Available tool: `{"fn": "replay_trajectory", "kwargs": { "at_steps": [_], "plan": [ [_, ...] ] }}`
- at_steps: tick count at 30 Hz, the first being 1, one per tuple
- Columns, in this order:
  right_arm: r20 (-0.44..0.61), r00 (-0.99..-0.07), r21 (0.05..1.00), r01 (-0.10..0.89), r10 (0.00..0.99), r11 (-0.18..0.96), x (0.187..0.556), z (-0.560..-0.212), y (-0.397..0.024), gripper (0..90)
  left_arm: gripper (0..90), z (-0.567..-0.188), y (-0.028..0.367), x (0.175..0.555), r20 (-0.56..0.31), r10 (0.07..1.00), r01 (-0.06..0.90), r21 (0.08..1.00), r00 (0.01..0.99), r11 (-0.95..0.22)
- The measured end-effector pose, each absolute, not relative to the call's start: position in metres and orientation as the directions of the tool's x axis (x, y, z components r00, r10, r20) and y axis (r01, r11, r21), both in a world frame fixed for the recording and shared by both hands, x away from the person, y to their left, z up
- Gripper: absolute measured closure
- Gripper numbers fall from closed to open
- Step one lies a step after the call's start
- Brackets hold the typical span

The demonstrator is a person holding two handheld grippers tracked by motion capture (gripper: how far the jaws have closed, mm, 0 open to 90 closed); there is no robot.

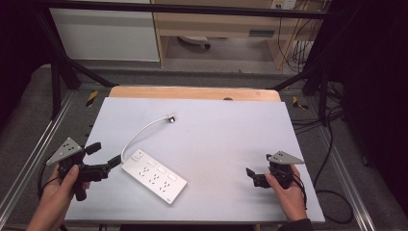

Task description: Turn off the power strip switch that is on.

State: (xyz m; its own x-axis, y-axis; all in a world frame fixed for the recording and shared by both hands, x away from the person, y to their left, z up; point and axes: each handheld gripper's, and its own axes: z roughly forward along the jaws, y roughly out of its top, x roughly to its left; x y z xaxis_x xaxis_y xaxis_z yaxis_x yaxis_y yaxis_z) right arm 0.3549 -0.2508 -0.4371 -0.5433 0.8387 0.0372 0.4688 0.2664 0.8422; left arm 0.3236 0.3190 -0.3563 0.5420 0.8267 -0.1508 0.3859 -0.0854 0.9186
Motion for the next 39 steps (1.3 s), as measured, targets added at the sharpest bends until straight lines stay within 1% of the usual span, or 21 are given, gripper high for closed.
{"fn": "replay_trajectory", "kwargs": {
  "at_steps": [19,30,35,39],
  "plan": [
    [0.036,-0.544,0.839,0.472,0.838,0.27,0.355,-0.437,-0.251,3.2,6.6,-0.386,0.336,0.312,-0.173,0.847,0.427,0.901,0.502,-0.069],
    [0.035,-0.542,0.84,0.471,0.84,0.268,0.355,-0.437,-0.251,3.2,7.0,-0.406,0.333,0.305,-0.151,0.838,0.466,0.875,0.524,-0.134],
    [0.039,-0.535,0.845,0.469,0.844,0.258,0.355,-0.437,-0.253,3.2,7.9,-0.417,0.323,0.304,-0.138,0.837,0.486,0.858,0.529,-0.167],
    [0.038,-0.53,0.842,0.474,0.847,0.259,0.355,-0.437,-0.255,3.2,8.1,-0.422,0.313,0.302,-0.123,0.822,0.492,0.846,0.556,-0.206]
  ]
}}
